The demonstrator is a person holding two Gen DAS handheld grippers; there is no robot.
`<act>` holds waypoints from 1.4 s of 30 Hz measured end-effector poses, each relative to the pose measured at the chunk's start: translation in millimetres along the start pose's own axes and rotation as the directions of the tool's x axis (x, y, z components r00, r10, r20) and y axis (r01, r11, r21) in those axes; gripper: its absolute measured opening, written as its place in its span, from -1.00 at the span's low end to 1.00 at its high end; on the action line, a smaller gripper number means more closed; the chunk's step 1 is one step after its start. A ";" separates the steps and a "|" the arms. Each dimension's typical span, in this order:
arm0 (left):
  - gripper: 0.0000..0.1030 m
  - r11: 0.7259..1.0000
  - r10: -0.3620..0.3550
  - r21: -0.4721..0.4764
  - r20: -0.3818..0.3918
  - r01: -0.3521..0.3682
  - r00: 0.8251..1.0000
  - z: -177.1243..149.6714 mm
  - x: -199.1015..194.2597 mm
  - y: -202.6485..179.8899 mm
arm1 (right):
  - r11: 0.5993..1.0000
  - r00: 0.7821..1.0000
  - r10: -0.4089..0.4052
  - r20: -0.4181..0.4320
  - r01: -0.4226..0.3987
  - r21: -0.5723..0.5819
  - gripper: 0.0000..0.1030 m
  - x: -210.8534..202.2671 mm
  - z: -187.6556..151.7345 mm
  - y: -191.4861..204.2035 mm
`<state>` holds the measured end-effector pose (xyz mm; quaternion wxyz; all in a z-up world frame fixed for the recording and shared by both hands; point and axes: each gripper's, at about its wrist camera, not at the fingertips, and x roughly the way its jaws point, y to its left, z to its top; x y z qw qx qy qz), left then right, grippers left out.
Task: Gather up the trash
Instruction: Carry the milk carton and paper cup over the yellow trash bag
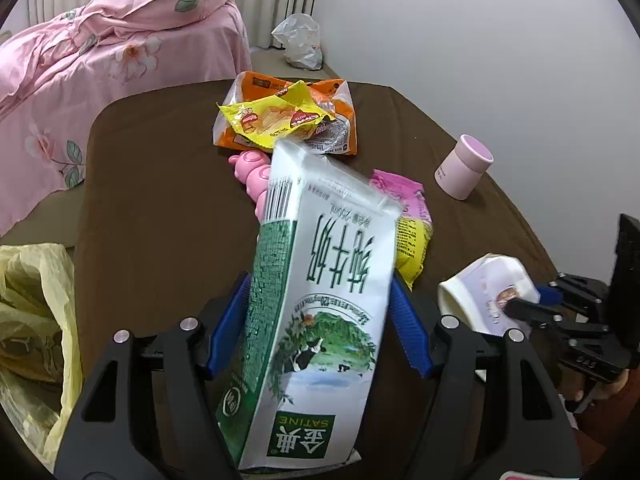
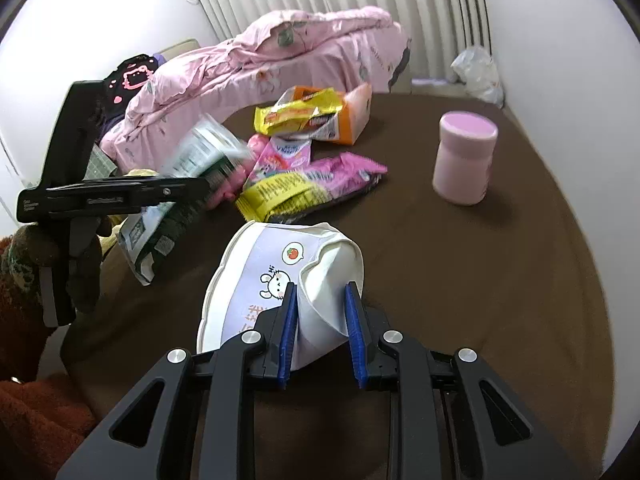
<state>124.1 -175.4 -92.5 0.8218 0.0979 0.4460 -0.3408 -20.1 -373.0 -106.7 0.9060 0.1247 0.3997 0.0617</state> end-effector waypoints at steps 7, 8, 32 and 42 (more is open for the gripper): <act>0.24 0.998 0.026 0.050 0.013 -0.027 1.000 7.3 4.4 -10.5 | 0.999 0.999 -0.029 0.017 0.028 0.033 -0.55 -9.8 1.9 -15.7; 0.24 0.998 0.029 0.056 0.013 -0.030 0.999 8.0 4.7 -11.4 | 0.999 0.999 -0.031 0.015 0.030 0.038 -0.55 -9.6 2.4 -17.8; -0.36 1.000 -0.007 0.012 0.166 0.005 0.986 4.2 -64.9 -7.0 | 0.990 0.991 -0.077 0.112 0.089 -0.105 -0.55 -33.0 27.2 16.6; -0.42 0.998 -0.008 -0.066 0.261 0.025 0.965 -9.6 -104.9 14.7 | 0.979 0.989 -0.067 0.130 0.091 -0.184 -0.55 -36.4 38.0 46.0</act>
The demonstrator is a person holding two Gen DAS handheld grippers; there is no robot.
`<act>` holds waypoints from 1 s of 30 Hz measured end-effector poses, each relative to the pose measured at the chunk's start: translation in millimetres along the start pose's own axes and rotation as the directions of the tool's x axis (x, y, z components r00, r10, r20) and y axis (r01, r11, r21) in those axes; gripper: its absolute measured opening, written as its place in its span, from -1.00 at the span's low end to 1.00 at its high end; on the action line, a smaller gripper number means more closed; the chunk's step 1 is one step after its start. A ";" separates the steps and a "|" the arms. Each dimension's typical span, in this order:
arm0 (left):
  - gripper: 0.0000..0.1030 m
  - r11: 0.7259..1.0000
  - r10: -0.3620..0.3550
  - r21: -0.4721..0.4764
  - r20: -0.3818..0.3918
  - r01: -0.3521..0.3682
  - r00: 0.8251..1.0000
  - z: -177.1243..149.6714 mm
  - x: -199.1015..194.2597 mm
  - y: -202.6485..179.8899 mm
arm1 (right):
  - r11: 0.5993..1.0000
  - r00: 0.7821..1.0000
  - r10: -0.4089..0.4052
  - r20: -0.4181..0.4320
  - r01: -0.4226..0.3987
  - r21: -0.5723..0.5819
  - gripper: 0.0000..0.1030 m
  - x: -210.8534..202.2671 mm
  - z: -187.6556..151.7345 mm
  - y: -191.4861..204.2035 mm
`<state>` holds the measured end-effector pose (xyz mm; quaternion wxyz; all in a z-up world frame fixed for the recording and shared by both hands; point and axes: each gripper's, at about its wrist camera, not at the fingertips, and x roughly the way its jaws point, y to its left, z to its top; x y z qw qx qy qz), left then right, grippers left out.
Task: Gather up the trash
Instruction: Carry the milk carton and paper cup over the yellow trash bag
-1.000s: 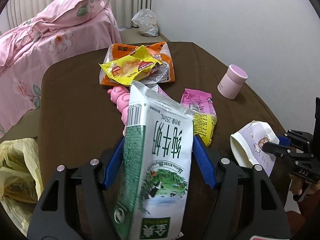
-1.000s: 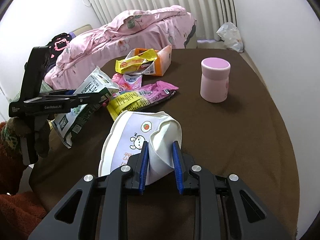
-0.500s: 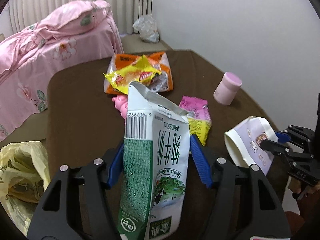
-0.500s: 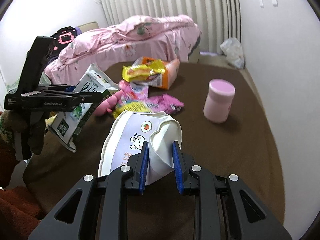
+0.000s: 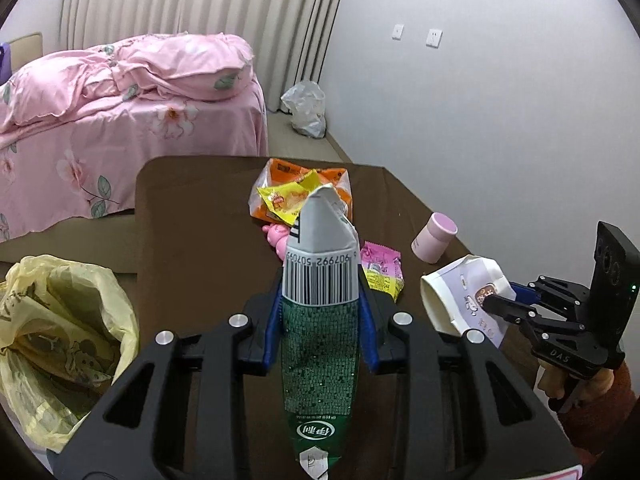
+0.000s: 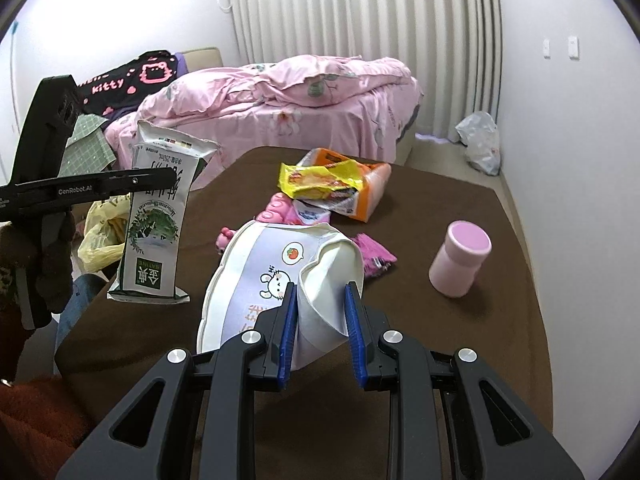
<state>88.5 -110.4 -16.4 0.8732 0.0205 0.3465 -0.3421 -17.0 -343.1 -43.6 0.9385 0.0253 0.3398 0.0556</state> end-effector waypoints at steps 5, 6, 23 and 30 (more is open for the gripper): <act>-0.42 0.999 0.043 0.004 0.086 -0.044 0.995 2.7 -28.6 6.3 | 0.997 0.999 -0.013 0.041 0.017 -0.081 -0.55 -7.0 21.1 20.1; -0.41 0.998 0.056 0.000 0.109 -0.056 0.992 4.1 -35.6 9.5 | 0.995 0.999 -0.012 0.050 0.017 -0.097 -0.55 -8.0 26.6 24.7; -0.41 0.824 0.562 -0.342 0.381 -0.452 0.734 -3.3 -135.7 157.0 | 0.957 0.991 0.125 0.047 -0.108 -0.269 -0.55 49.5 117.7 126.6; -0.41 0.760 0.602 -0.427 0.178 -0.490 0.778 -50.0 -97.1 208.8 | 0.914 0.981 0.190 -0.029 -0.188 -0.360 -0.56 111.5 138.5 192.2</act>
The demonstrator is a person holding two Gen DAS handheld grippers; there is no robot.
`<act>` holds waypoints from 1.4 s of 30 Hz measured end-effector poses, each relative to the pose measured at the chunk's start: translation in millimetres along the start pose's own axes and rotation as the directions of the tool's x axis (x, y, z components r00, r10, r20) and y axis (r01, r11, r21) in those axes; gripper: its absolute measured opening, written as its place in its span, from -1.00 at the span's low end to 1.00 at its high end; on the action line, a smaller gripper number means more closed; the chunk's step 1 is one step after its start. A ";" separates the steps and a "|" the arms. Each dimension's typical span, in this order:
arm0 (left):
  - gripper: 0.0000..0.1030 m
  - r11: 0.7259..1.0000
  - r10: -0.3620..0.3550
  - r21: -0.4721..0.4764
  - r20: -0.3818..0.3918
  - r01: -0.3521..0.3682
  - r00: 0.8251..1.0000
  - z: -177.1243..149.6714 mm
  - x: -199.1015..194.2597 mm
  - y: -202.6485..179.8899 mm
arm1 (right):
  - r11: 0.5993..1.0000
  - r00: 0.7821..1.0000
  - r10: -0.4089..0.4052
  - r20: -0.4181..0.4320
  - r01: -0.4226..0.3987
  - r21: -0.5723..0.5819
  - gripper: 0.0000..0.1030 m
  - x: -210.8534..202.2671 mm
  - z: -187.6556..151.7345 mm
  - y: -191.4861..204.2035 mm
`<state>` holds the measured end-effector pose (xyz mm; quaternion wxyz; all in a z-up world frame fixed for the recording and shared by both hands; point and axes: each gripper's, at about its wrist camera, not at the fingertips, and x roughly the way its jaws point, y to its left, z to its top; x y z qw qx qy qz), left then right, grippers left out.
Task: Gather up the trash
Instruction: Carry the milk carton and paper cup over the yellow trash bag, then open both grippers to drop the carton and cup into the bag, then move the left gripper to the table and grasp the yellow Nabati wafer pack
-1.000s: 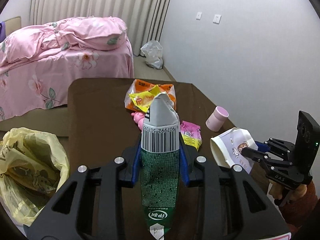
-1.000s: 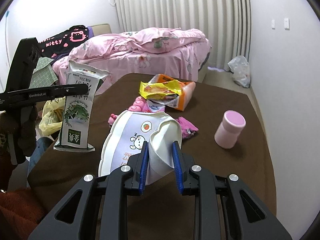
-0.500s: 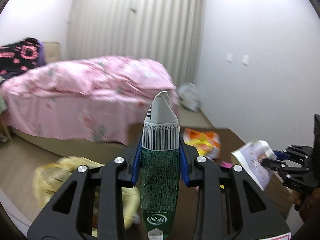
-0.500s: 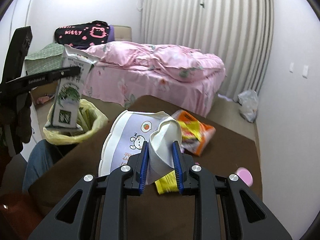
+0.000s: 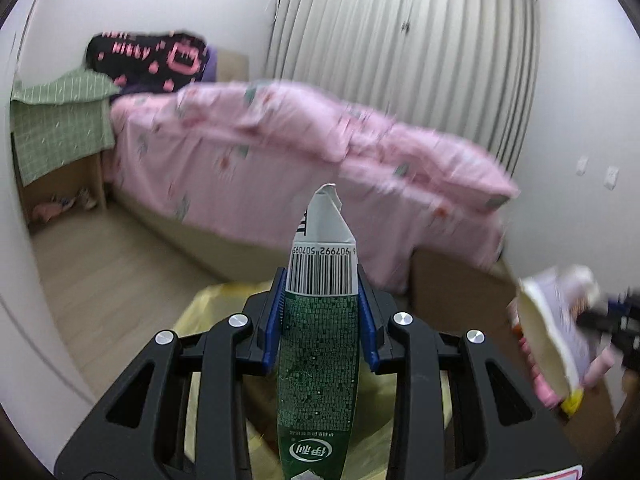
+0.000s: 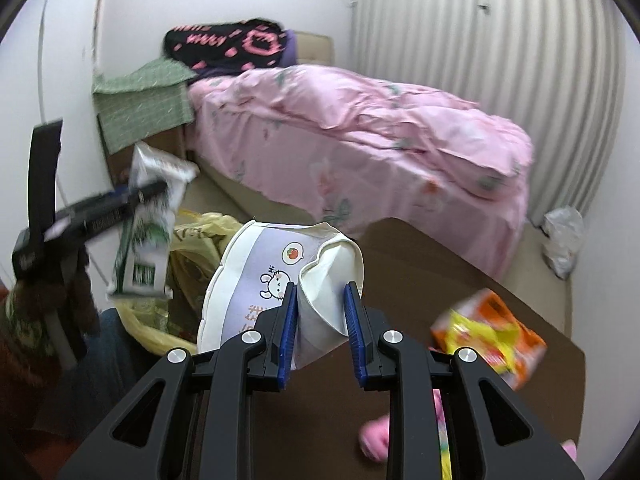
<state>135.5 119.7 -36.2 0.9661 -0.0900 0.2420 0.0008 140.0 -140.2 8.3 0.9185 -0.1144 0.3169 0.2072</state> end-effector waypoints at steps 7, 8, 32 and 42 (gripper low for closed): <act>-0.41 0.994 -0.005 -0.109 -0.152 -0.012 0.988 -44.2 17.9 41.5 | 0.988 0.989 0.095 -0.109 -0.107 -0.111 -0.56 87.2 8.1 46.1; -0.41 0.993 -0.007 -0.116 -0.160 -0.012 0.987 -47.2 20.3 44.8 | 0.986 0.987 0.102 -0.126 -0.117 -0.120 -0.55 96.2 6.8 50.1; -0.40 0.978 -0.056 -0.207 -0.080 0.038 0.995 -26.2 32.5 43.4 | 0.980 0.967 0.158 -0.198 -0.178 -0.089 -0.55 139.4 -5.8 58.7; 0.00 0.983 -0.024 -0.184 -0.068 0.011 0.997 -13.7 7.0 33.5 | 0.982 0.972 0.153 -0.179 -0.170 -0.086 -0.14 121.4 -10.3 48.6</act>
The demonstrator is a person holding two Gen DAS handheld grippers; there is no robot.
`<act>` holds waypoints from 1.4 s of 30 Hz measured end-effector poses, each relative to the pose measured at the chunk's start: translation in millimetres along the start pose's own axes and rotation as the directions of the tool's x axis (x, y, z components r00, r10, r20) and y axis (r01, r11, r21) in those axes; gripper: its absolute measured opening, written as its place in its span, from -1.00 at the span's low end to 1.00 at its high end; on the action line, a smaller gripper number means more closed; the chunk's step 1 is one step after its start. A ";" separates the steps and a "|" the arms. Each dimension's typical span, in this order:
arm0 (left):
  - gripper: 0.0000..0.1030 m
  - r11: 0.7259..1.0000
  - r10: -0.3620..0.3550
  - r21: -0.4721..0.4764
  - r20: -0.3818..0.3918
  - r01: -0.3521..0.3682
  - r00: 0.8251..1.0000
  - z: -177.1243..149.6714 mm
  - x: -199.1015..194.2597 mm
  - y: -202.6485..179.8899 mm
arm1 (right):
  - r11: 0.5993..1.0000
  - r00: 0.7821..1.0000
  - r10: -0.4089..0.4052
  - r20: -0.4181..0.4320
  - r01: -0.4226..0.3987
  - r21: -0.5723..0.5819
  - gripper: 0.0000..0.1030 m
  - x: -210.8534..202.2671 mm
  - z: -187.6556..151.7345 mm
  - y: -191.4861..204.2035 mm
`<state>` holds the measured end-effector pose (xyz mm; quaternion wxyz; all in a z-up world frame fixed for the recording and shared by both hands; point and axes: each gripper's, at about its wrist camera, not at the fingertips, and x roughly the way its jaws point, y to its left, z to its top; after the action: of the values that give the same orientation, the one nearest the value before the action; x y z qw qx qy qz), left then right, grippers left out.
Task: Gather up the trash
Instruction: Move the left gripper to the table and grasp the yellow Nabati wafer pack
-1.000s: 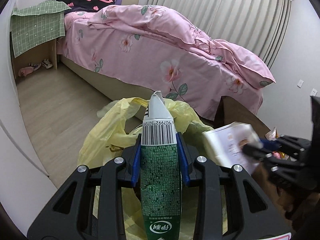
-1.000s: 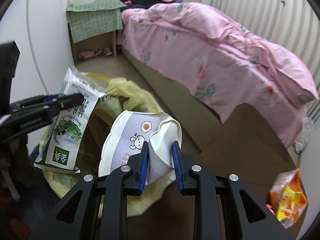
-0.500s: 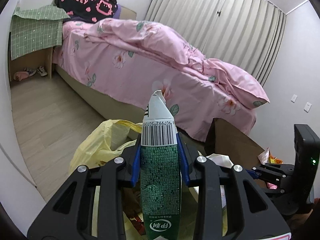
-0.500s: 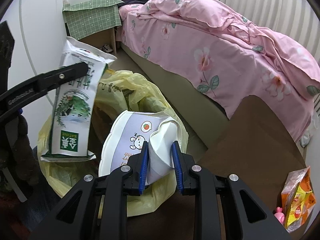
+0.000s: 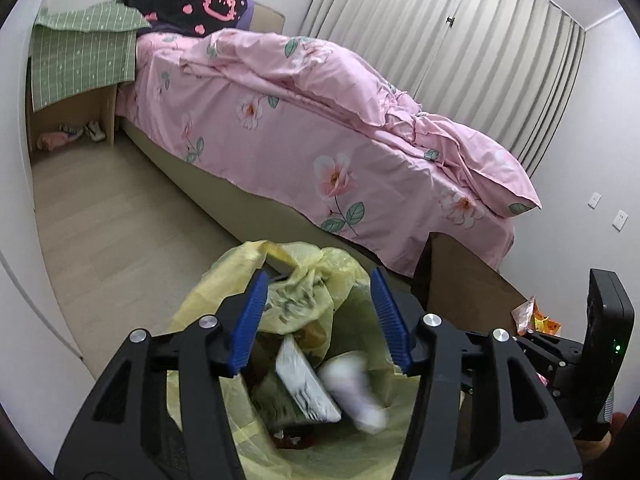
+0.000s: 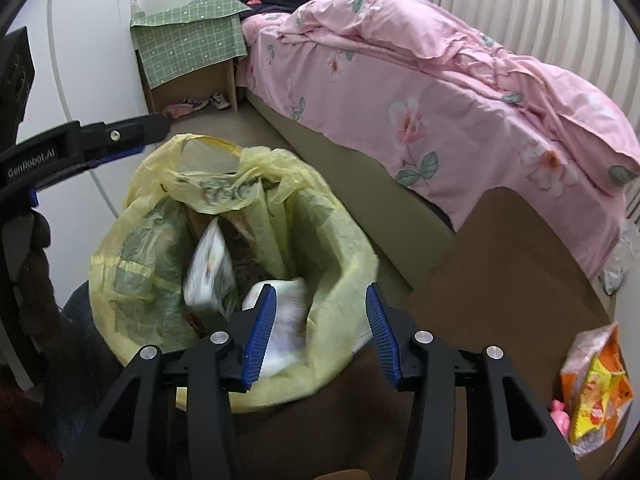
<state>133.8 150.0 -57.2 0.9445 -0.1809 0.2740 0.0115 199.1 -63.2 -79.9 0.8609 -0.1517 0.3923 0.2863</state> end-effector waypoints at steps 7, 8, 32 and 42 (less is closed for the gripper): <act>0.02 0.997 -0.042 0.066 0.017 0.041 0.999 3.9 -18.9 -35.1 | 0.996 0.996 -0.044 0.073 0.039 0.075 -0.14 -51.7 -21.4 -28.6; 0.02 0.996 -0.052 0.080 0.015 0.051 0.999 3.0 -19.7 -42.0 | 0.995 0.995 -0.058 0.081 0.052 0.082 -0.14 -58.7 -26.1 -32.3; 0.13 0.771 -0.369 0.419 -0.319 0.479 0.873 -110.3 10.8 -256.8 | 0.869 0.962 -0.274 -0.002 0.249 0.427 0.14 -165.5 -214.1 -135.7; 0.13 0.717 -0.370 0.468 -0.373 0.517 0.851 -118.4 37.0 -274.9 | 0.890 0.956 -0.290 -0.049 0.288 0.355 0.14 -139.7 -220.6 -120.6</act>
<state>137.7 -150.9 -77.2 0.8869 0.0389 0.3311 -0.3197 69.3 -317.9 -111.5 0.9079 -0.0484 0.4088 0.0792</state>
